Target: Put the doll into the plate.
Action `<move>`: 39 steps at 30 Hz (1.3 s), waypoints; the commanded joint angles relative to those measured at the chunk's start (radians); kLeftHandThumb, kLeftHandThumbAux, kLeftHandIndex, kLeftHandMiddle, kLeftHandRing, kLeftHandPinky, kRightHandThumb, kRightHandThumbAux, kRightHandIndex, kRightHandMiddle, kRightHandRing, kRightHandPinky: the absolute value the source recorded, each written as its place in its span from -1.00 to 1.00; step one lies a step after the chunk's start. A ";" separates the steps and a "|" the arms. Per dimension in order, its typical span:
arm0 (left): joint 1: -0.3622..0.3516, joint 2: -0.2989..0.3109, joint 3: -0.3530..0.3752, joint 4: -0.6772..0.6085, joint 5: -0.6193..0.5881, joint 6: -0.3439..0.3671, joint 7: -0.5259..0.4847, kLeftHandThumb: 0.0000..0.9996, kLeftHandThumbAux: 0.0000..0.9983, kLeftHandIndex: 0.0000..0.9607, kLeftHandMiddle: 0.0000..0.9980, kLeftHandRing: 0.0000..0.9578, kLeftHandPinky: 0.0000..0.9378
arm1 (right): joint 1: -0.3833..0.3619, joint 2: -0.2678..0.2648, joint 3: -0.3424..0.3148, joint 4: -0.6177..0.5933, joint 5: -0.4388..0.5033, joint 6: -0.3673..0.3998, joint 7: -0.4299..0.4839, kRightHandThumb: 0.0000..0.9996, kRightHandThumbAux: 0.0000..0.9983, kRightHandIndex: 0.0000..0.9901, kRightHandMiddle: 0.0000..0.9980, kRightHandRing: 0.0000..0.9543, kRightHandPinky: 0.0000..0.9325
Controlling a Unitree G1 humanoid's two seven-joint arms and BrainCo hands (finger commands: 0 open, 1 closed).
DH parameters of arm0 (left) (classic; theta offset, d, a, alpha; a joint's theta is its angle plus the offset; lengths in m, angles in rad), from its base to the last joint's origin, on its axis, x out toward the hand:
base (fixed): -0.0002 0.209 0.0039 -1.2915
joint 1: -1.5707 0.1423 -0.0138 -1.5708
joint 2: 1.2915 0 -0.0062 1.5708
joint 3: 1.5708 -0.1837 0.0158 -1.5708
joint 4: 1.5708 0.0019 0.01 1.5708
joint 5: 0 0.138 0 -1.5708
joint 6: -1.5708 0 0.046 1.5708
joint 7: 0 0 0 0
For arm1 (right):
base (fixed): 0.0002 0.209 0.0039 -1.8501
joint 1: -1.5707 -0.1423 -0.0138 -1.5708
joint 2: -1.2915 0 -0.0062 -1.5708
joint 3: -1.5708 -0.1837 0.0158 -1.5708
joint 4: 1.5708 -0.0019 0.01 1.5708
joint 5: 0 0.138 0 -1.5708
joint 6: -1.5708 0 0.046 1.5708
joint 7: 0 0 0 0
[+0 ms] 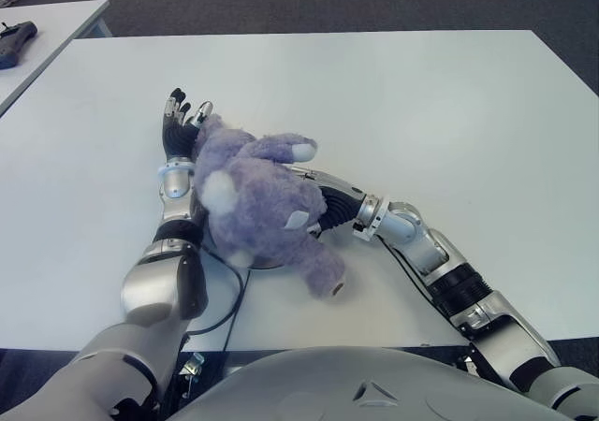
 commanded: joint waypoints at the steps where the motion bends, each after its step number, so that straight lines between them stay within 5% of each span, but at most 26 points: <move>1: 0.292 -0.149 0.010 0.190 -0.024 0.016 0.009 -1.00 0.20 -0.95 -0.90 -0.89 -0.84 | 0.016 -0.014 0.025 0.009 -0.030 0.001 0.041 -0.73 -0.26 -1.00 -1.00 -1.00 -1.00; 15: 0.291 -0.153 0.015 0.188 -0.030 0.007 0.007 -1.00 0.14 -0.95 -0.89 -0.89 -0.86 | 0.019 -0.006 0.013 -0.001 -0.051 -0.009 0.007 -0.61 -0.54 -1.00 -1.00 -1.00 -1.00; 39: 0.293 -0.152 0.009 0.186 -0.024 0.000 -0.002 -1.00 0.11 -0.96 -0.89 -0.88 -0.85 | 0.021 -0.002 0.001 -0.036 -0.038 0.033 0.024 -0.43 -0.50 -1.00 -1.00 -1.00 -1.00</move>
